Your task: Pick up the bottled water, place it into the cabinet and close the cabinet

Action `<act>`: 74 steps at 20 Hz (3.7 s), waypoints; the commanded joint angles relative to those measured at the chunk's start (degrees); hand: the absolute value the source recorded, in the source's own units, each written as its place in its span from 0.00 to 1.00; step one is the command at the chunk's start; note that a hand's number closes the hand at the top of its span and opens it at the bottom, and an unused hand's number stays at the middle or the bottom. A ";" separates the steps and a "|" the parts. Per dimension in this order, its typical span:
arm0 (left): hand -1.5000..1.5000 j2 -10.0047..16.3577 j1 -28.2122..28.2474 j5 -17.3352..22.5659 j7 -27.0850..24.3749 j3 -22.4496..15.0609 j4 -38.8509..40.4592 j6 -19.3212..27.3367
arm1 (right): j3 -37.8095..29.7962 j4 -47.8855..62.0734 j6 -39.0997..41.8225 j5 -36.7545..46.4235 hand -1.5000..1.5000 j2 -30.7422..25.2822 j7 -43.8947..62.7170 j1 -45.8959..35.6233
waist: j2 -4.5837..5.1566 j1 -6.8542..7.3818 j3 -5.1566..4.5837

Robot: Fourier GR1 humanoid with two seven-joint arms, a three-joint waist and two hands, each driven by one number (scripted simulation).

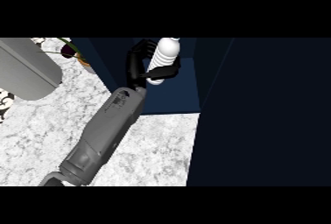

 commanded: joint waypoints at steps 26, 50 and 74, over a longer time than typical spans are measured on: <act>0.00 1.01 -8.22 -4.38 -11.07 5.68 30.20 7.60 | 0.14 -3.94 1.25 -0.98 0.00 -1.73 -0.28 -0.01 | 1.07 -2.07 -0.05; 1.00 -0.21 -4.65 5.99 -26.15 9.77 17.13 -17.45 | 2.01 -5.69 -0.14 1.20 0.00 -2.16 3.16 -0.90 | -0.06 -0.61 -0.13; 1.00 3.14 36.83 15.89 -9.86 -10.33 -40.27 -27.87 | -1.33 -7.59 -1.80 -0.05 0.00 -9.45 0.96 1.71 | -1.29 3.88 0.04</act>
